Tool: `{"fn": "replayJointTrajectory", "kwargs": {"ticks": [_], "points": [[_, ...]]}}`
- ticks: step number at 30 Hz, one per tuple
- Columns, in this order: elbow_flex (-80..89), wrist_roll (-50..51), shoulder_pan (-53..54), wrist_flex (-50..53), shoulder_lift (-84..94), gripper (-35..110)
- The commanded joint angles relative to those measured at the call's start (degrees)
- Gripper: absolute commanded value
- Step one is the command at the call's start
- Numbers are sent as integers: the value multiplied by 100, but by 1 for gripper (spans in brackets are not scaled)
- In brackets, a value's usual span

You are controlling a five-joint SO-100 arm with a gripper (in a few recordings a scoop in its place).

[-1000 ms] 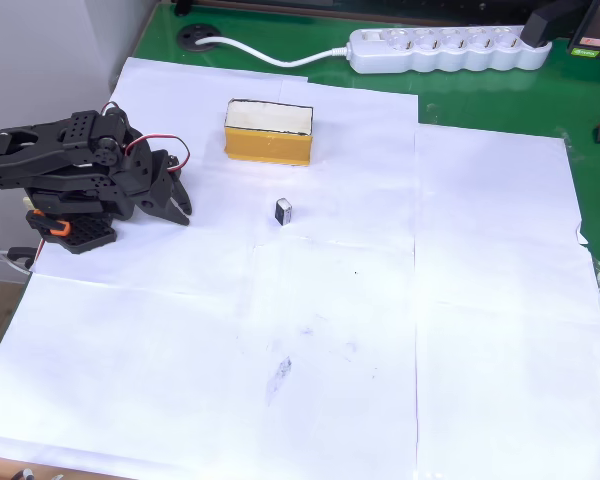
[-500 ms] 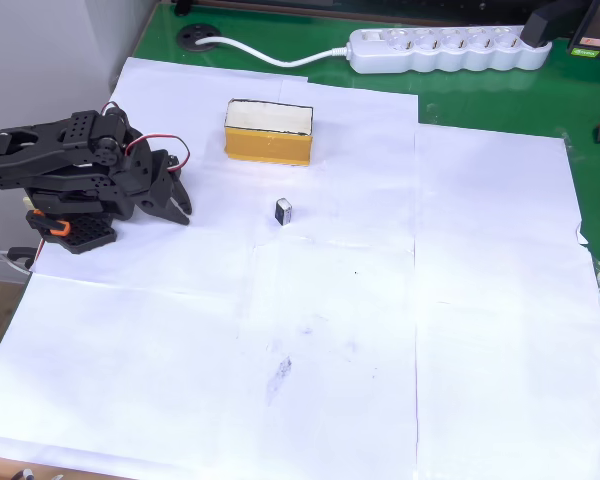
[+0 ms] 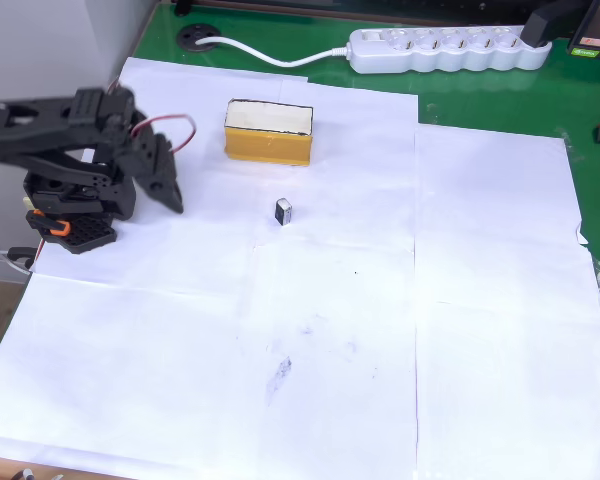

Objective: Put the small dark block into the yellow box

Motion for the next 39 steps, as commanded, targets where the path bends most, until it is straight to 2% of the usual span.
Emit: {"fn": "replayJointTrajectory", "kwargs": {"ticks": [1, 7, 10, 17, 21, 26, 39], "points": [[1556, -554, 299, 62, 1072, 0], [2479, -1749, 809, -677, 2417, 0], [2848, -1793, 835, -1011, 2927, 1], [3771, -1934, 650, -958, 3902, 13], [3814, -2215, 615, -1274, 4140, 19], [3850, -2136, 536, -1916, 4421, 23], [3973, -1802, 211, -2566, 5194, 25]]}}
